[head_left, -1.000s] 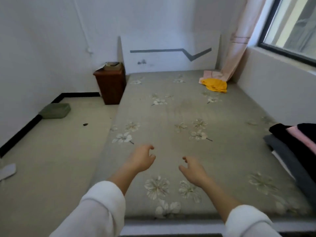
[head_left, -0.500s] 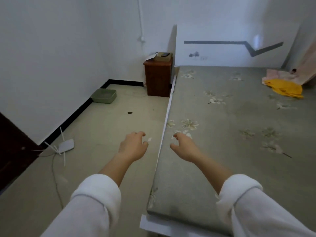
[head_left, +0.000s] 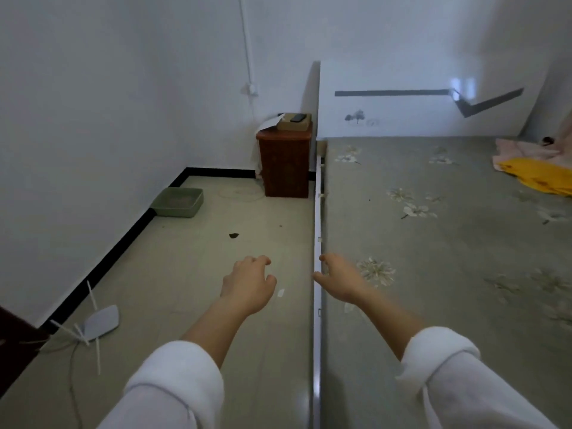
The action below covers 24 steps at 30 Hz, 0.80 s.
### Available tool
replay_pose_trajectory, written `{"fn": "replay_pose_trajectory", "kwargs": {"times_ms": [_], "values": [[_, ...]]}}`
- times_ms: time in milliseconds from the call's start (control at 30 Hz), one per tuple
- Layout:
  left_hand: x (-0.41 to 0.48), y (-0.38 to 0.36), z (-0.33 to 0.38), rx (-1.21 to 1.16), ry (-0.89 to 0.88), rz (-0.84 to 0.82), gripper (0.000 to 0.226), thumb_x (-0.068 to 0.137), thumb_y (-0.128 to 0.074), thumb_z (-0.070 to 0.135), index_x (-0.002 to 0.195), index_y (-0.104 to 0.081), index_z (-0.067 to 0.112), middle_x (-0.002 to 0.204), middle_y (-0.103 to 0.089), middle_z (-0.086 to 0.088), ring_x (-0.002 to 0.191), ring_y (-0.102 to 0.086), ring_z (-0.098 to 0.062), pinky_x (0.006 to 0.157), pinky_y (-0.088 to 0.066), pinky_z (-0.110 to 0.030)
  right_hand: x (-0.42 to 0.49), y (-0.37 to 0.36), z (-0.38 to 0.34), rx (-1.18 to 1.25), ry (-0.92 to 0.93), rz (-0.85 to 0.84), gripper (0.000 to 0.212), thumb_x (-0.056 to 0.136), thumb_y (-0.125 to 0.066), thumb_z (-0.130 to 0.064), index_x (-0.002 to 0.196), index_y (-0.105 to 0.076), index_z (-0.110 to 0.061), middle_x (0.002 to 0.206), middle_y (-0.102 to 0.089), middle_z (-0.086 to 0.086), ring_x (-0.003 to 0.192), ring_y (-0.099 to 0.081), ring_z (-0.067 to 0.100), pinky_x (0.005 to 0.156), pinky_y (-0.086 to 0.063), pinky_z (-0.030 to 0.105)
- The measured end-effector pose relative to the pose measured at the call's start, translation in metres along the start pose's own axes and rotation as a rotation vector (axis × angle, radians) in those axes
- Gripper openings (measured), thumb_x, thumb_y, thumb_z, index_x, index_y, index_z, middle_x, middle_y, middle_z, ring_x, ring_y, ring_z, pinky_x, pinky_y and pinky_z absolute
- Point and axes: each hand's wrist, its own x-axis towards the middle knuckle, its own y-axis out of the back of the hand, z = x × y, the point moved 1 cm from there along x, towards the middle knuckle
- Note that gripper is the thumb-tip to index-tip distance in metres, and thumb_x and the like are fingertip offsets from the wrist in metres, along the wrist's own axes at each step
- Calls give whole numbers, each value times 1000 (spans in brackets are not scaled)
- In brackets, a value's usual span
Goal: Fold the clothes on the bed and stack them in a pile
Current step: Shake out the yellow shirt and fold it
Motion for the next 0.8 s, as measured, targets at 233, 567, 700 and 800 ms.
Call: {"fn": "replay_pose_trajectory", "kwargs": {"times_ms": [233, 567, 700, 800], "values": [[120, 30, -22, 24, -63, -83, 45, 95, -44, 31, 138, -41, 21, 141, -43, -6, 129, -38, -25, 102, -39, -41, 86, 4, -15, 27, -112, 7, 57, 94, -52, -34, 144, -35, -12, 145, -42, 9, 129, -45, 26, 103, -39, 36], [334, 50, -19, 34, -310, -133, 50, 95, -43, 36, 143, -37, 22, 142, -42, -4, 129, -37, -23, 102, -39, -43, 262, 37, -26, 43, -268, 126, 52, 95, -50, -35, 139, -37, -11, 141, -45, 10, 125, -47, 26, 102, -41, 37], [432, 56, -8, 15, -384, -200, 50, 96, -45, 33, 142, -37, 19, 143, -41, -6, 130, -37, -24, 105, -37, -40, 333, 64, -25, 62, -381, 167, 56, 95, -50, -34, 144, -33, -13, 146, -40, 9, 129, -43, 25, 104, -39, 36], [499, 52, 17, 29, -464, -261, 49, 97, -46, 31, 143, -37, 16, 144, -39, -8, 133, -33, -27, 108, -33, -39, 369, 87, -9, 79, -471, 206, 57, 94, -50, -35, 144, -33, -14, 146, -40, 9, 131, -41, 26, 106, -38, 38]]}}
